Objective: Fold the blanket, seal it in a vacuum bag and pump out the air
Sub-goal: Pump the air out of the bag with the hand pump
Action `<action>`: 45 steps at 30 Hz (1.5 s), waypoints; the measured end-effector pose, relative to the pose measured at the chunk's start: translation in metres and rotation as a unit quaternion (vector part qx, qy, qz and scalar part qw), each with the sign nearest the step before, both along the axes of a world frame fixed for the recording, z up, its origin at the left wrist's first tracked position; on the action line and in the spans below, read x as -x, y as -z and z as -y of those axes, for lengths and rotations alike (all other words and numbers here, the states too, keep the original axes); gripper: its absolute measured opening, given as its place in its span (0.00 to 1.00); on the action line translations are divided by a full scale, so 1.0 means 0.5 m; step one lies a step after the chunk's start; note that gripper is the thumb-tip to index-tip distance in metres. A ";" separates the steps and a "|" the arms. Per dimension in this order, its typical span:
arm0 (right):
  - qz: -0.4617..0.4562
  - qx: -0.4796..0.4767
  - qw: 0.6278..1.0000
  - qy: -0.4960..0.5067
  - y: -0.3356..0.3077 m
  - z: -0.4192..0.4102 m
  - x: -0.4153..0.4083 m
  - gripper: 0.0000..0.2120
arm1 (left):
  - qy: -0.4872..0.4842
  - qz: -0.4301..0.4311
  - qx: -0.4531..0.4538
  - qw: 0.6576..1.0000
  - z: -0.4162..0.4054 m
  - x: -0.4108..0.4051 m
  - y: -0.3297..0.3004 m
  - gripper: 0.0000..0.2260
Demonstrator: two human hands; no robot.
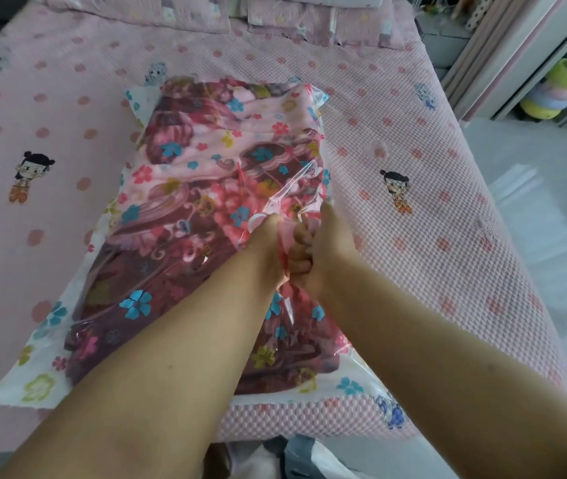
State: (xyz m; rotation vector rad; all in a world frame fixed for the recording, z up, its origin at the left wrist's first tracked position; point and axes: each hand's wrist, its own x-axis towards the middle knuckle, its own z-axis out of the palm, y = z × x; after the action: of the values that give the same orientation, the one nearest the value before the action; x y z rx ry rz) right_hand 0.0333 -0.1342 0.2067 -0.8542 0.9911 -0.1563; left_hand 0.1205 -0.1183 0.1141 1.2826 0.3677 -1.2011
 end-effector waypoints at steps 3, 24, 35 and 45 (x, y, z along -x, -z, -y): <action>0.025 -0.049 0.998 -0.004 -0.021 0.003 0.047 0.30 | 0.005 -0.009 -0.073 0.997 0.002 0.000 -0.011 0.15; 0.084 -0.107 0.989 0.063 -0.026 -0.020 0.112 0.28 | 0.052 -0.013 -0.073 0.996 -0.002 0.016 0.009 0.14; 0.191 -0.206 0.959 0.032 -0.036 -0.048 0.191 0.25 | 0.012 -0.013 -0.116 0.993 -0.009 0.010 0.017 0.14; 0.263 -0.276 0.924 0.032 -0.034 -0.060 0.217 0.21 | 0.023 0.002 -0.107 0.994 -0.016 0.004 0.020 0.12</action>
State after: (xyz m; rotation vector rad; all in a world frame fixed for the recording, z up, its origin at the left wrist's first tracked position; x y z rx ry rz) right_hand -0.0752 -0.1042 0.2236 -0.2333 0.5071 -0.1409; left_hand 0.1187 -0.1103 0.1042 1.4851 0.4770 -1.2218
